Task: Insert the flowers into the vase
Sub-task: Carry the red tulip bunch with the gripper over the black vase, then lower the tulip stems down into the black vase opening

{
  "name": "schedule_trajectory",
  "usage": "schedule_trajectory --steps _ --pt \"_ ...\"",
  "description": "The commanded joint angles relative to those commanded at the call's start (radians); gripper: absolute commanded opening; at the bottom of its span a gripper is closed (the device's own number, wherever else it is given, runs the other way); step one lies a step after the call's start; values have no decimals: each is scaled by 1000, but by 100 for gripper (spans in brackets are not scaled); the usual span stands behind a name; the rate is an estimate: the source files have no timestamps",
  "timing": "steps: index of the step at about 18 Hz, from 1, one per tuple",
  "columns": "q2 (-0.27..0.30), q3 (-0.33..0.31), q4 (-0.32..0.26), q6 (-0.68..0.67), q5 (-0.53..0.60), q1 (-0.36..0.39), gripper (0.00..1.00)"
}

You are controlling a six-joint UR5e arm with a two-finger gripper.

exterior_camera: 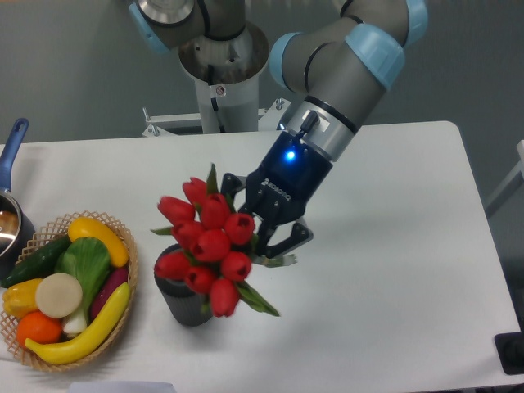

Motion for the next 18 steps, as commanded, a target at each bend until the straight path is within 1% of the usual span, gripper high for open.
schedule_trajectory --steps 4,5,6,8,12,15,17,18 --pt "15 -41 0 0 -150 2 34" --pt "32 -67 0 2 -166 3 33" --pt "38 -72 0 0 -168 3 33" --pt "54 -80 0 0 -215 -1 33" --pt "58 -88 0 0 -253 -8 34" --pt "54 -75 0 5 -282 -15 34" --pt "34 -54 -2 5 -290 -32 34" --pt "22 -54 -2 6 -292 -37 34"
